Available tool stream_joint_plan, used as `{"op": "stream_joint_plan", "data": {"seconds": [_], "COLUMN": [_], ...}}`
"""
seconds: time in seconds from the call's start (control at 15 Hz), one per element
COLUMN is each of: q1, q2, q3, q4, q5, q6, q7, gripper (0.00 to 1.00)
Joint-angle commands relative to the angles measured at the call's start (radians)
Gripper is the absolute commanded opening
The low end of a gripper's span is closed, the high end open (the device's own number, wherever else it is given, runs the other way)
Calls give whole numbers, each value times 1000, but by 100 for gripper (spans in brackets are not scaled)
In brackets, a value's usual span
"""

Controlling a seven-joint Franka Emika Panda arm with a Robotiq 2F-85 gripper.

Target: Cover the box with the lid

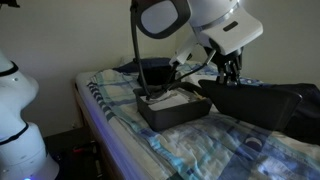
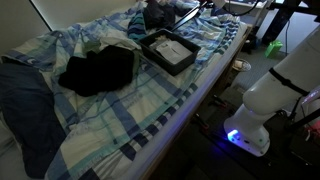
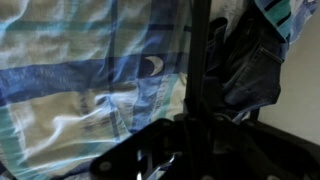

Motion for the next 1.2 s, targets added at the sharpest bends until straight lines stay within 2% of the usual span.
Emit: {"op": "stream_joint_plan", "data": {"seconds": [0.0, 0.07, 0.27, 0.33, 1.13], "q1": [31, 12, 29, 31, 37], "q2": [-86, -20, -51, -55, -23], "q3": [22, 12, 18, 18, 33], "q4": [-28, 1, -2, -4, 127], "q5": [6, -3, -3, -3, 9], "q6": [-54, -11, -31, -33, -35], "q7": [-105, -38, -79, -80, 41], "gripper": [2, 6, 6, 2, 2]}}
